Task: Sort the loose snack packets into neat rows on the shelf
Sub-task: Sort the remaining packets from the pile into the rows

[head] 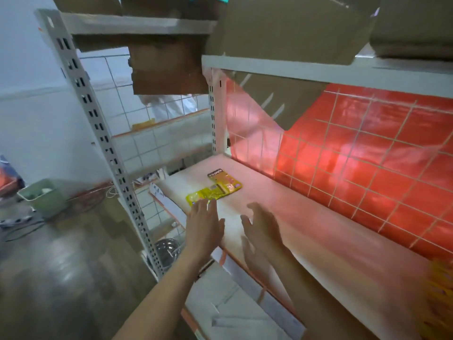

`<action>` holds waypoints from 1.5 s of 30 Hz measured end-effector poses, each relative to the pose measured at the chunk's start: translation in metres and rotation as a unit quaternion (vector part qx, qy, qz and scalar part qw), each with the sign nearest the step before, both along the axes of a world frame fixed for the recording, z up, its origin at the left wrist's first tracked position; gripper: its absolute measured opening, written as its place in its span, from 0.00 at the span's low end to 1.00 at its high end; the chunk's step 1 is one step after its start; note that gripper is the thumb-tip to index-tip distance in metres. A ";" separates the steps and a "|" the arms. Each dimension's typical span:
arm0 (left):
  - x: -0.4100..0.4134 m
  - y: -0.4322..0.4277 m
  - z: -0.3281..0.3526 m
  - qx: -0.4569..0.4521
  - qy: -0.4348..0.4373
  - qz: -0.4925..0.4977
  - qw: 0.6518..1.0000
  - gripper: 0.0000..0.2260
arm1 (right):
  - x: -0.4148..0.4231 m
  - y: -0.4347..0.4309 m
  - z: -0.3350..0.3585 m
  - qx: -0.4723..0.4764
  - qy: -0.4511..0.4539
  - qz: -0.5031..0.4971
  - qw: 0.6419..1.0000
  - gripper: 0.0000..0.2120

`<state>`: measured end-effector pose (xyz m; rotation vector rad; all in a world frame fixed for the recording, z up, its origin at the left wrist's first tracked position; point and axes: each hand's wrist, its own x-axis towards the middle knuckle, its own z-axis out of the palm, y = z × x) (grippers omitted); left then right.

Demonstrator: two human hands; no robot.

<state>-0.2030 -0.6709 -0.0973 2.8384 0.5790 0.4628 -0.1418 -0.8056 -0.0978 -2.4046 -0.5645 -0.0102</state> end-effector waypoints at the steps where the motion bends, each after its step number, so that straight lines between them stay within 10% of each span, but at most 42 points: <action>1: 0.012 0.015 -0.001 0.003 0.007 -0.011 1.000 0.25 | 0.013 0.015 0.003 0.004 0.004 -0.013 1.000 0.18; 17: 0.096 0.101 -0.026 0.063 0.049 -0.141 0.987 0.21 | 0.117 0.119 0.001 -0.074 0.099 -0.159 0.979 0.21; 23: 0.099 0.091 -0.011 0.041 -0.011 -0.187 0.982 0.10 | 0.101 0.088 0.004 0.136 0.173 -0.251 0.943 0.11; 28: 0.096 0.043 0.020 -0.188 -0.055 -0.176 0.965 0.17 | 0.055 0.030 -0.001 0.352 0.185 -0.313 0.862 0.09; 39: 0.079 -0.112 0.036 -0.728 0.074 -0.208 0.649 0.38 | -0.038 -0.160 0.029 0.388 0.038 -0.408 0.826 0.05; 45: 0.053 -0.197 0.031 -0.764 0.133 -0.193 0.601 0.10 | -0.072 -0.253 0.040 0.379 -0.052 -0.488 0.784 0.28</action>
